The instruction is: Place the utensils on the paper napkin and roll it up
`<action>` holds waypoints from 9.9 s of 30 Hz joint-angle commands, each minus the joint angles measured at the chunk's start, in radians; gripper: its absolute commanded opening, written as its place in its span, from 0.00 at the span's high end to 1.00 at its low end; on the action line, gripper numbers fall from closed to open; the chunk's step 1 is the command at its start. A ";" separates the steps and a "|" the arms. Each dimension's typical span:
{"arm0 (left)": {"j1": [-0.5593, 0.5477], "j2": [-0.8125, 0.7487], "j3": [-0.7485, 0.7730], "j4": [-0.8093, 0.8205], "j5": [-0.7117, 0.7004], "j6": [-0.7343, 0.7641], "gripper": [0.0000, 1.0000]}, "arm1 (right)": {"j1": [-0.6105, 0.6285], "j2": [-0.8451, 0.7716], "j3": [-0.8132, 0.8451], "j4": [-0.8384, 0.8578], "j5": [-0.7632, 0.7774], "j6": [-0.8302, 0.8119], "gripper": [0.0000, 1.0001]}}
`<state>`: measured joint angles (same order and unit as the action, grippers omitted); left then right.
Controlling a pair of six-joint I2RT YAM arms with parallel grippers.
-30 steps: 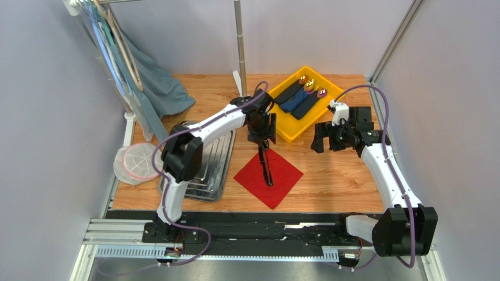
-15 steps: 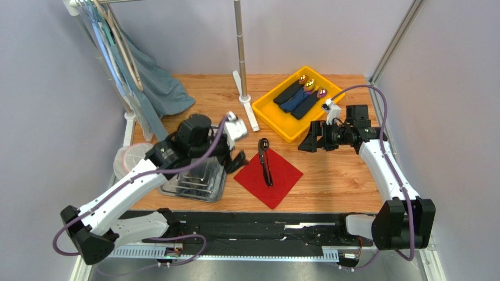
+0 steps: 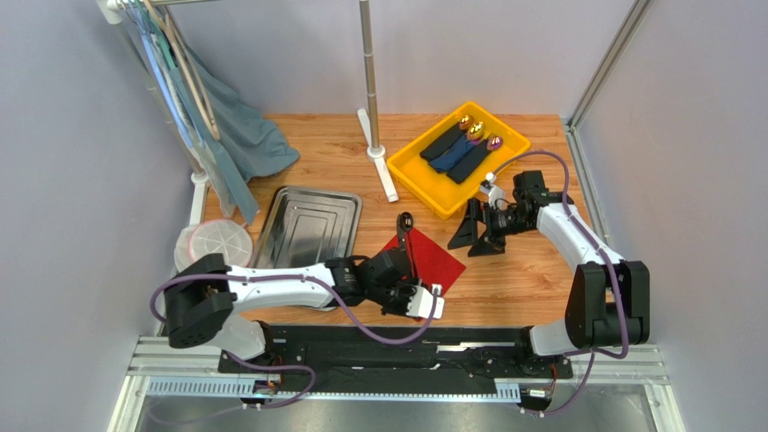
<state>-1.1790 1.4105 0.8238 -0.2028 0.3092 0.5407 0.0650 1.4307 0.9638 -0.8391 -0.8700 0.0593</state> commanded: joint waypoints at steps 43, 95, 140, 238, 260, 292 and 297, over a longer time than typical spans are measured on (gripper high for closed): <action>-0.113 0.226 0.012 0.164 -0.033 0.082 0.57 | 0.001 -0.064 -0.023 -0.057 0.039 -0.018 0.06; 0.077 0.218 0.080 0.207 -0.151 0.010 1.00 | 0.001 -0.033 -0.091 0.027 -0.052 0.077 0.53; 0.134 0.300 0.055 0.332 -0.265 0.071 1.00 | 0.191 0.215 -0.063 0.133 -0.093 0.177 0.85; 0.363 0.459 0.270 -0.225 0.134 -0.576 1.00 | 0.351 0.280 -0.068 0.318 0.265 0.191 0.93; 0.374 0.467 0.264 -0.216 0.142 -0.596 1.00 | 0.398 0.180 -0.048 0.296 0.370 0.154 0.89; 0.466 0.393 0.121 0.390 0.461 -1.068 0.89 | 0.417 0.310 -0.057 0.331 0.402 0.165 0.91; 0.478 0.459 0.143 0.395 0.439 -1.078 0.92 | 0.417 0.290 -0.065 0.331 0.401 0.162 0.90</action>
<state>-0.7158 1.8294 0.9268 0.1303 0.7418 -0.4957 0.4767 1.7142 0.9005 -0.5407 -0.5236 0.2314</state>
